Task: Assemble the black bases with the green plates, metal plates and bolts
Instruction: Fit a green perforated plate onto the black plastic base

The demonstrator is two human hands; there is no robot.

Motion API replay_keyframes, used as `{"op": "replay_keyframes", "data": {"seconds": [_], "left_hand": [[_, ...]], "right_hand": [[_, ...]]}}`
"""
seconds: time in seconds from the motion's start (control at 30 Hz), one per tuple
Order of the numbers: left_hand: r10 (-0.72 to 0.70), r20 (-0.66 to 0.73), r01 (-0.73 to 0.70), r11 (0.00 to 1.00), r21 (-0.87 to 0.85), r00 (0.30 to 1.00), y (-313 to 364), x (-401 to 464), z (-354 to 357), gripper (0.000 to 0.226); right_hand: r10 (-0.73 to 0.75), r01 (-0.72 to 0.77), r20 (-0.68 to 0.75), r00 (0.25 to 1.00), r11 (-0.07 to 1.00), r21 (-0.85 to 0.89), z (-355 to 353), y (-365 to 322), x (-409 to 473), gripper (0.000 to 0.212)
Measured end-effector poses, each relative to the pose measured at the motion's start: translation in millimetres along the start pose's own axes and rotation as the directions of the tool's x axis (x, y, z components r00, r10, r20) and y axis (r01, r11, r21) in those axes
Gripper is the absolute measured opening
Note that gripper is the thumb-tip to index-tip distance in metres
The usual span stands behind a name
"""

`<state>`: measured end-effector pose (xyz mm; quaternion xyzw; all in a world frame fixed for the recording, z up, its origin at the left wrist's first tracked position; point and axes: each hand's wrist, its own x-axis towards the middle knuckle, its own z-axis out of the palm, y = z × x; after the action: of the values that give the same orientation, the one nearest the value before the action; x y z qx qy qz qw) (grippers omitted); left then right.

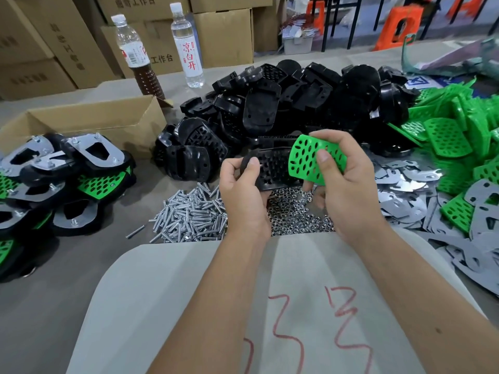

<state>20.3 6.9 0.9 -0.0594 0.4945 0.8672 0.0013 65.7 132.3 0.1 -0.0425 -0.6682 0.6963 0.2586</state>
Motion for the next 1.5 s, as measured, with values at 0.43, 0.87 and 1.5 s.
{"op": "replay_keyframes", "data": {"seconds": [0.43, 0.87, 1.5], "left_hand": [[0.029, 0.054, -0.035, 0.994, 0.104, 0.998, -6.1, -0.4, 2.6, 0.032], [0.007, -0.006, -0.007, 0.998, 0.064, 1.000, -5.6, -0.9, 1.8, 0.036], [-0.031, 0.138, 0.003, 0.981, 0.194, 0.990, -2.7, -4.0, 1.0, 0.021]], "right_hand": [[-0.048, 0.073, 0.093, 0.994, 0.957, -0.281, 13.7, 1.1, -0.7, 0.019], [-0.176, 0.125, -0.070, 0.982, 0.878, -0.462, 14.9, 2.3, -5.4, 0.026], [-0.106, 0.008, -0.162, 0.981, 0.859, -0.513, 14.2, -3.9, -4.1, 0.031]]}}
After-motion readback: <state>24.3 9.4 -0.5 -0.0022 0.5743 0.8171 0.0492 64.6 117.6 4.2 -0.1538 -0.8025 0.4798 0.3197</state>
